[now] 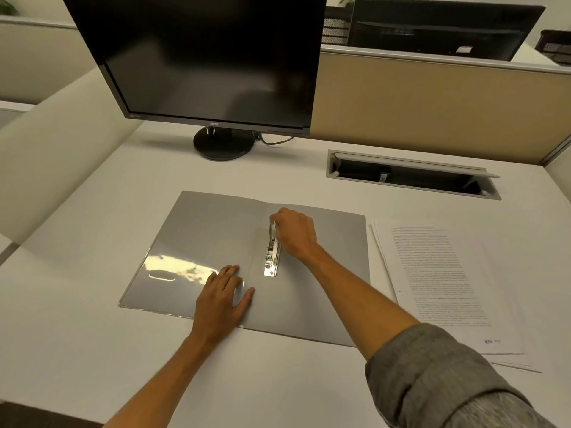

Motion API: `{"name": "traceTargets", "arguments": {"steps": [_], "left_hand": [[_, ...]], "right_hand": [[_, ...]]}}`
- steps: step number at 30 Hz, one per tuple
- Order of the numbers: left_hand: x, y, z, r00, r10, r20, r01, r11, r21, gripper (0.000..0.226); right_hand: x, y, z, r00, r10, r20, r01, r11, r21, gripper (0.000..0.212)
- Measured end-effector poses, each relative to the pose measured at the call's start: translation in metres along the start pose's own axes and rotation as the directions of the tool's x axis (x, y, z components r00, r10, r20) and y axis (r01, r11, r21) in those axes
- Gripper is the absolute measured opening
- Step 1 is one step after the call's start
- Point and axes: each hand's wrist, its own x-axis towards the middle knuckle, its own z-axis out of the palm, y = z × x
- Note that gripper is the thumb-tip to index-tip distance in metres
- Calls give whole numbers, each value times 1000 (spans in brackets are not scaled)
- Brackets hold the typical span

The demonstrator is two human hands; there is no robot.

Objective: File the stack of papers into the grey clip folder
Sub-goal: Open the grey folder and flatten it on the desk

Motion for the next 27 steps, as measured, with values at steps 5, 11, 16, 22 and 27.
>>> {"name": "traceTargets", "arguments": {"steps": [5, 11, 16, 22, 27], "left_hand": [[0, 0, 1, 1000, 0, -25, 0, 1000, -22, 37], [0, 0, 1, 999, -18, -29, 17, 999, -34, 47], [2, 1, -3, 1000, -19, -9, 19, 1000, -12, 50], [2, 11, -10, 999, -43, -30, 43, 999, -11, 55], [9, 52, -11, 994, -37, -102, 28, 996, -87, 41]], "right_hand": [[-6, 1, 7, 995, -19, 94, 21, 1000, -19, 27], [-17, 6, -3, 955, 26, 297, -26, 1000, -4, 54], [-36, 10, -17, 969, 23, 245, -36, 998, 50, 60], [-74, 31, -39, 982, 24, 187, -39, 996, 82, 61], [-107, 64, -55, 988, 56, 146, -73, 991, 109, 60]]}}
